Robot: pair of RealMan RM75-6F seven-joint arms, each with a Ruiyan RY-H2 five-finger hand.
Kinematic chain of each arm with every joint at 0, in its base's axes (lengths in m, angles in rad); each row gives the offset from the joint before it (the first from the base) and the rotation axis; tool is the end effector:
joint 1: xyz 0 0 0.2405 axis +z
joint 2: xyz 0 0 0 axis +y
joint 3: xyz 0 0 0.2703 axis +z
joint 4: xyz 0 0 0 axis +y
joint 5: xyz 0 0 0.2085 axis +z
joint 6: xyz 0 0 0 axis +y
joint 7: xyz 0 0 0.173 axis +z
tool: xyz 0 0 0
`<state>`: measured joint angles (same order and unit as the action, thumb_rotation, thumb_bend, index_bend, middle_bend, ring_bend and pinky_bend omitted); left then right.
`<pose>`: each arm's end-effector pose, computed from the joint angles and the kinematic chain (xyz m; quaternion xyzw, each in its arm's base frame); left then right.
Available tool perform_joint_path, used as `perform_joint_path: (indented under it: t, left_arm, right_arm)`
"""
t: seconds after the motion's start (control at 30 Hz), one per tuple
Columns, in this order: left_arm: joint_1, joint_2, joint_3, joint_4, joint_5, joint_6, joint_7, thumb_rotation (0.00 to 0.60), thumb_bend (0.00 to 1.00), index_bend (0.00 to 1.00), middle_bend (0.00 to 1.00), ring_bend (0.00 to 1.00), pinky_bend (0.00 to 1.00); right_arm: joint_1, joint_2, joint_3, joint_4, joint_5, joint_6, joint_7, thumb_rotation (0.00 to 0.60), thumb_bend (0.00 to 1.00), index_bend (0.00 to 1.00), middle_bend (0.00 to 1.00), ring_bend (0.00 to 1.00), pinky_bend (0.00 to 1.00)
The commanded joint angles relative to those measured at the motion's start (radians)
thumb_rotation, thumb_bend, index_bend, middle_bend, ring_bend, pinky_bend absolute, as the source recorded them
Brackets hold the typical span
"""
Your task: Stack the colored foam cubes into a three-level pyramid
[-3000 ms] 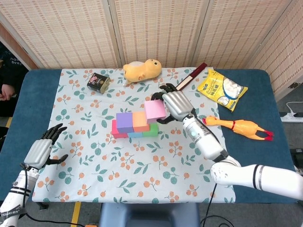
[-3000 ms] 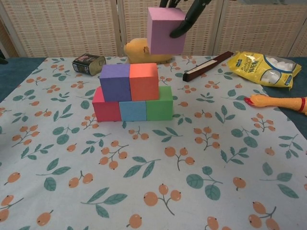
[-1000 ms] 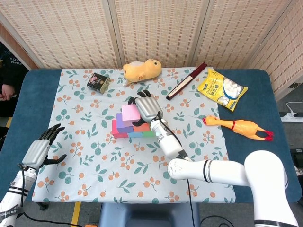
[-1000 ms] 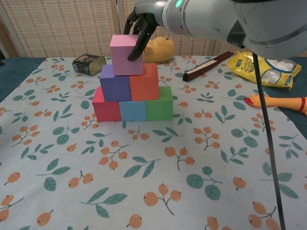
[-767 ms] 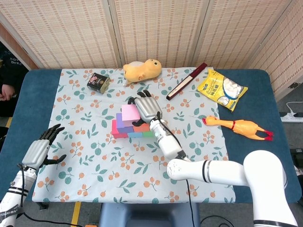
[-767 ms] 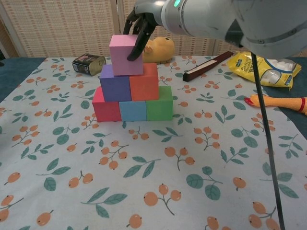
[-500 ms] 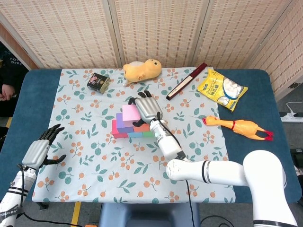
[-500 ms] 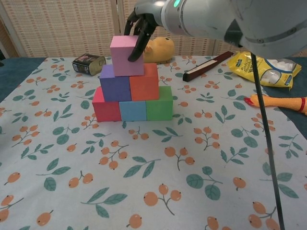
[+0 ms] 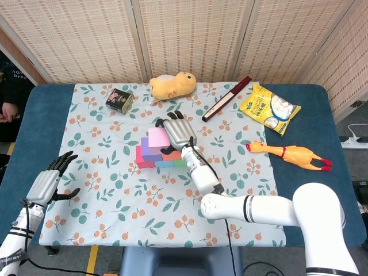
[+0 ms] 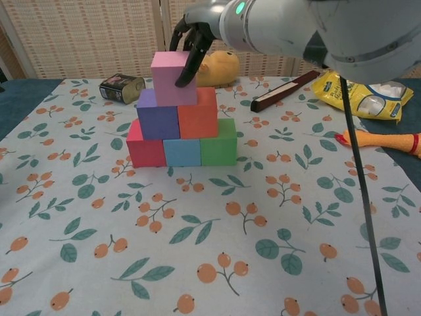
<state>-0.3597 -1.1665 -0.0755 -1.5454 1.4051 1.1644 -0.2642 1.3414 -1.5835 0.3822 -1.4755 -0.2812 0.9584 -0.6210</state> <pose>-0.2959 0.3005 0.1176 -0.6156 -0.4871 -0.4188 0.4565 0.0440 -0.4536 -0.0228 0.7080 -0.4387 0.3851 0.3975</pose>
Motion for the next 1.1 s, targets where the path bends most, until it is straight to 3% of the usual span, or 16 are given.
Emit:
perform_joint_path:
  t: [0.03,0.23,0.7,0.9,1.0,1.1]
  left_arm:
    - [0.001,-0.001,-0.001,0.002,0.0,0.001,-0.002,0.6,0.26,0.09,0.0,0.0,0.11]
    - [0.002,-0.002,-0.001,0.005,0.0,0.002,-0.006,0.6,0.26,0.09,0.0,0.0,0.11]
    - [0.002,0.004,-0.002,0.004,-0.001,0.004,-0.003,0.6,0.26,0.08,0.0,0.0,0.11]
    - [0.018,0.019,-0.013,0.014,-0.034,0.02,0.009,0.6,0.26,0.08,0.0,0.0,0.11]
    - [0.037,0.021,-0.022,0.031,-0.063,0.046,0.04,0.6,0.26,0.08,0.0,0.0,0.1]
    - [0.06,0.018,-0.027,0.055,-0.085,0.079,0.07,0.6,0.26,0.08,0.0,0.0,0.1]
  right_arm:
    - [-0.001,0.001,-0.001,0.0,0.004,-0.003,-0.002,0.6,0.13,0.17,0.36,0.05,0.0]
    - [-0.006,0.001,0.0,0.0,-0.009,-0.007,0.007,0.6,0.11,0.01,0.26,0.01,0.0]
    - [-0.031,0.03,0.01,-0.054,-0.05,0.012,0.035,0.6,0.02,0.0,0.12,0.0,0.0]
    - [-0.135,0.177,0.005,-0.243,-0.154,0.092,0.089,0.6,0.01,0.0,0.06,0.0,0.0]
    - [-0.242,0.285,-0.035,-0.349,-0.253,0.149,0.139,0.6,0.01,0.0,0.06,0.0,0.0]
    - [-0.376,0.387,-0.109,-0.421,-0.417,0.222,0.211,0.6,0.01,0.0,0.06,0.0,0.0]
